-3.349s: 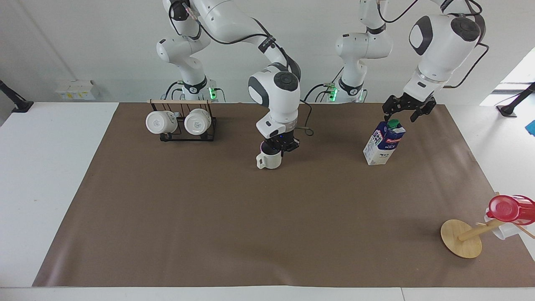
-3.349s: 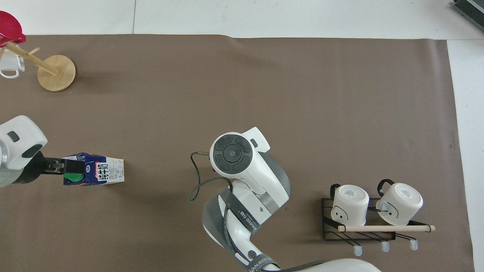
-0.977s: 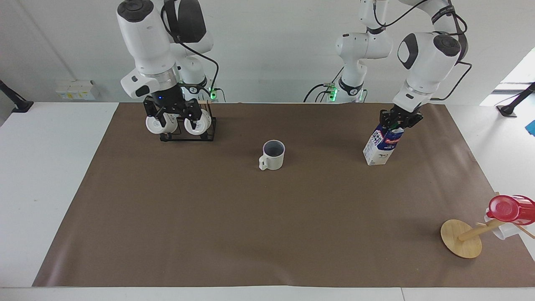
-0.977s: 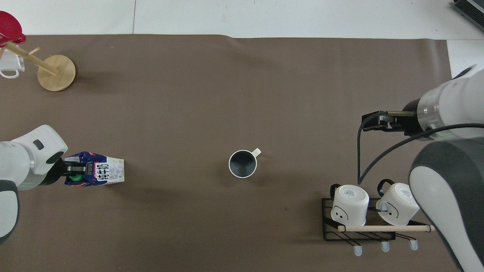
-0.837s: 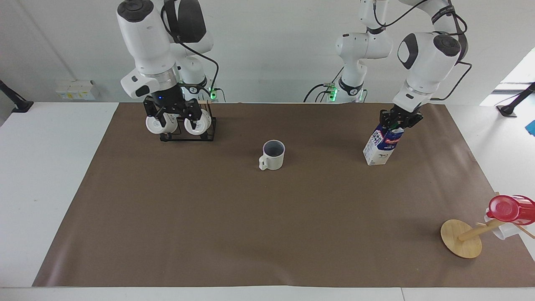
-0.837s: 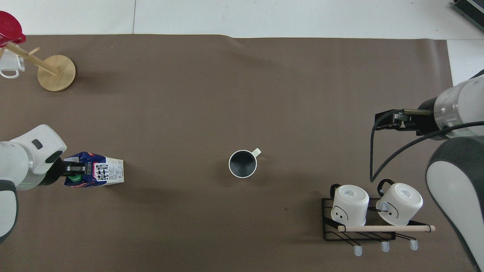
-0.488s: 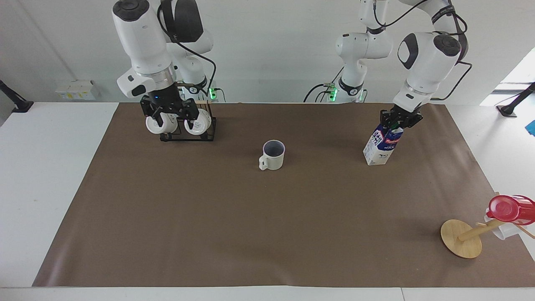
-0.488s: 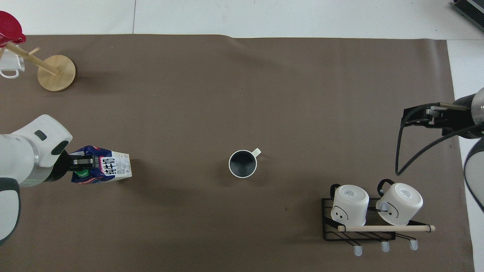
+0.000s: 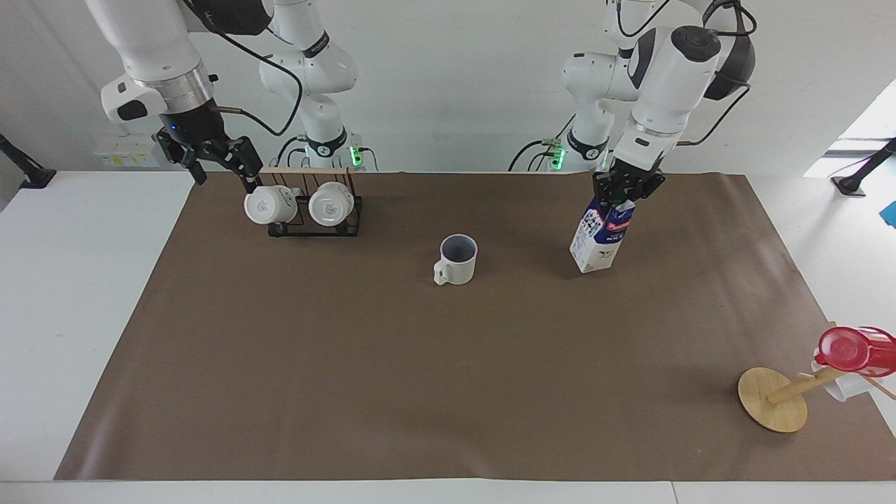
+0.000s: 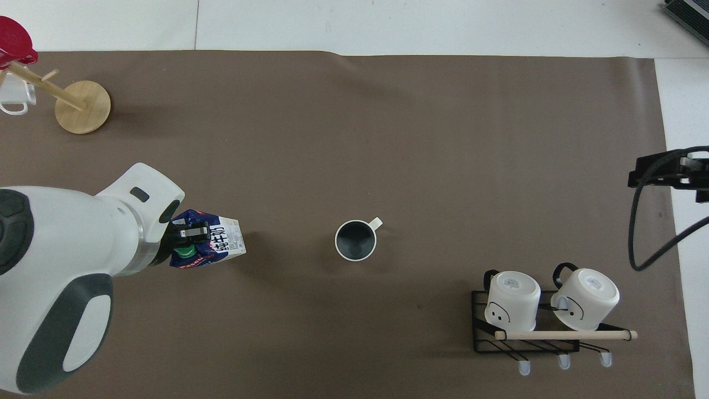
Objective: Place cup and milk on table
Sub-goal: 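Carry the milk carton with the left gripper beside the mug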
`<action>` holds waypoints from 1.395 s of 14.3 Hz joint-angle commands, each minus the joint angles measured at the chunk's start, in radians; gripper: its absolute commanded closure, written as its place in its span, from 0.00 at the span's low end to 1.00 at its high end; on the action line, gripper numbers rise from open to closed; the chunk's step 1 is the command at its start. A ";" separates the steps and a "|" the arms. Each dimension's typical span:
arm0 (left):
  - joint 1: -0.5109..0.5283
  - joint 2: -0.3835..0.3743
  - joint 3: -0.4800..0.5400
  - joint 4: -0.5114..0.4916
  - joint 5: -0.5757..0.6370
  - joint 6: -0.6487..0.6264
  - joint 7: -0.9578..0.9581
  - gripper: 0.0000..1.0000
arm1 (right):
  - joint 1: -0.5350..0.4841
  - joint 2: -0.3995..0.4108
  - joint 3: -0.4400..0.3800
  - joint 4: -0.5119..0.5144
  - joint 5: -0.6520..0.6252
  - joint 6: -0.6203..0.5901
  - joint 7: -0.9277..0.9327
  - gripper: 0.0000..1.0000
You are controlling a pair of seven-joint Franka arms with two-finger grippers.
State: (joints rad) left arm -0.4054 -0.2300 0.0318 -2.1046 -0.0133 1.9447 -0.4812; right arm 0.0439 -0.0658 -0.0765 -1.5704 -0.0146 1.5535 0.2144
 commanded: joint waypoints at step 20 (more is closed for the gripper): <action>-0.250 0.187 0.014 0.064 0.010 0.143 -0.186 0.57 | -0.045 -0.029 0.021 -0.005 0.007 -0.079 -0.156 0.00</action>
State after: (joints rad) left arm -0.6333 -0.0492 0.0279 -2.0472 -0.0134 2.0807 -0.6774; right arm 0.0055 -0.0743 -0.0613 -1.5499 -0.0145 1.4824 0.0779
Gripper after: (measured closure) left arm 0.586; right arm 0.000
